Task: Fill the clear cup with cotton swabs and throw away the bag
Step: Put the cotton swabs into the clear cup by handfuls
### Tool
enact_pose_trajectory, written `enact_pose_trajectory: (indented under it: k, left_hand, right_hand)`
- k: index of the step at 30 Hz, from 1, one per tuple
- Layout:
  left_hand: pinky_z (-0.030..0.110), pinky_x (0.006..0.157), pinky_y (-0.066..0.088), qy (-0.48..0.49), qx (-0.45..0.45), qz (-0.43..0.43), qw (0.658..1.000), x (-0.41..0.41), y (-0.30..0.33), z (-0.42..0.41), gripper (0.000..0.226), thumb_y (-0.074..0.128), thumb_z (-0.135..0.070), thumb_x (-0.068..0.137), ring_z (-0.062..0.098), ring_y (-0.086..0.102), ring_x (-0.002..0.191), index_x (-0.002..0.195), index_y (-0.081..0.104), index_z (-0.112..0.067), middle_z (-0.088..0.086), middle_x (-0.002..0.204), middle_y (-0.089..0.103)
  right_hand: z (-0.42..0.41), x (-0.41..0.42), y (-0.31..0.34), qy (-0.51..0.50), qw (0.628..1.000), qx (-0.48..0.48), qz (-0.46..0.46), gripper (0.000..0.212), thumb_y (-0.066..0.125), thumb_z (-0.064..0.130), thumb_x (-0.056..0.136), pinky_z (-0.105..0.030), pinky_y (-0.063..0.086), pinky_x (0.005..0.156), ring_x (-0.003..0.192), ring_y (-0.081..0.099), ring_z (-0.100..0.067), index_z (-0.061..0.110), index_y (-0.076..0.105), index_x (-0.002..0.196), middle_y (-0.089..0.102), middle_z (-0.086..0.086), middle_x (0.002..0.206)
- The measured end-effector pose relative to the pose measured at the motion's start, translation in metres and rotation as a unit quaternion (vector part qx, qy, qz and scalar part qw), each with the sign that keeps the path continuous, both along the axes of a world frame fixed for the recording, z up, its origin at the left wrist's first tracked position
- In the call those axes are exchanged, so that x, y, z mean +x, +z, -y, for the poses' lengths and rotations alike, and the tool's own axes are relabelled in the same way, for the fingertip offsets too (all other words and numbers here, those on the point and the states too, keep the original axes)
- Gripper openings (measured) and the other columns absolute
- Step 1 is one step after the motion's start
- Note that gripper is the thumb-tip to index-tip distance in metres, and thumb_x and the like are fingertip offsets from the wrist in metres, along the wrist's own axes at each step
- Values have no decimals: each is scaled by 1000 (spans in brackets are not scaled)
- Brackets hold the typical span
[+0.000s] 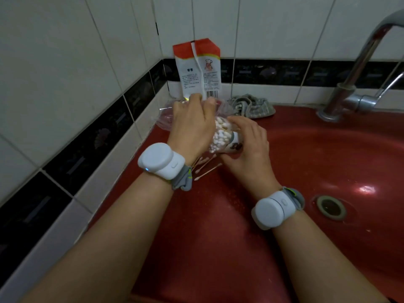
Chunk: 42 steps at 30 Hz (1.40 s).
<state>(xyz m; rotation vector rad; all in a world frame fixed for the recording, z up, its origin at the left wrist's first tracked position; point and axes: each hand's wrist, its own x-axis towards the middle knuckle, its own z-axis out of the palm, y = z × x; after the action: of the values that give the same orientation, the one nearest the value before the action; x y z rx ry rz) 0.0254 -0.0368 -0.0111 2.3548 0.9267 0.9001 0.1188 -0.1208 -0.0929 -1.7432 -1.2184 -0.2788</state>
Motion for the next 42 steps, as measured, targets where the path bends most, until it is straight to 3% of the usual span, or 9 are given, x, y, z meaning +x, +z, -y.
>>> enact_pose_trajectory:
  k: [2,8,13,17,21,27,32,38,42]
  left_hand:
    - [38,94,38,-2,6,26,1000,1,-5,-3,29,38,-23,98,32,51,111,112,56,-5,16,112,62]
    - [40,94,49,-10,-191,189,963,0,-11,-4,22,39,-15,97,16,64,101,96,61,-16,4,103,69]
    - [38,91,50,-37,-229,236,944,4,-8,2,22,36,-14,99,13,63,90,99,58,-18,1,95,68]
    - [20,53,41,-13,-323,386,864,4,0,-5,24,34,-13,100,10,49,61,95,57,-13,4,86,70]
    - [20,54,39,-33,-405,453,793,11,2,1,23,33,-11,99,9,48,63,97,55,-11,6,82,70]
    - [26,75,54,-42,-343,457,820,0,11,-1,26,31,-16,101,16,63,89,111,54,-8,3,92,73]
    - [54,98,45,-49,-270,435,858,-5,15,-2,33,31,-36,99,27,59,115,106,62,-28,-5,104,73]
    - [38,105,43,-77,-187,343,917,13,0,6,34,31,-30,101,4,56,117,125,53,-21,-16,105,67]
    - [19,105,33,-72,-69,236,967,9,-13,-1,38,35,-30,99,6,46,117,127,57,-16,-10,117,58]
  right_hand:
    - [0,2,0,-7,1000,4,-4,69,76,23,65,-41,35,100,120,43,-22,26,47,128,50,4,130]
    - [2,-1,2,4,1000,1,-11,70,77,24,67,-40,35,100,120,40,-18,26,45,129,49,5,131]
    - [2,-3,1,13,1000,0,0,71,77,24,65,-43,37,99,120,41,-19,28,44,128,49,4,131]
    - [2,-3,2,21,1000,-13,5,70,72,32,66,-36,32,98,122,39,-17,28,45,130,48,5,134]
    - [0,-7,3,55,998,-5,-1,66,62,39,66,-41,37,99,120,43,-18,29,43,129,49,5,132]
    - [2,-4,2,47,999,-2,-21,66,67,41,67,-43,39,98,119,44,-17,28,45,128,50,7,131]
    - [2,-6,5,55,998,-4,-28,66,64,45,65,-44,40,96,115,46,-15,31,44,127,50,9,128]
    - [2,-7,3,56,998,8,-23,68,77,31,65,-50,42,93,114,49,-21,27,46,126,53,5,126]
    - [2,-5,4,50,998,14,-36,67,75,37,67,-48,41,94,115,48,-18,29,45,126,52,8,126]
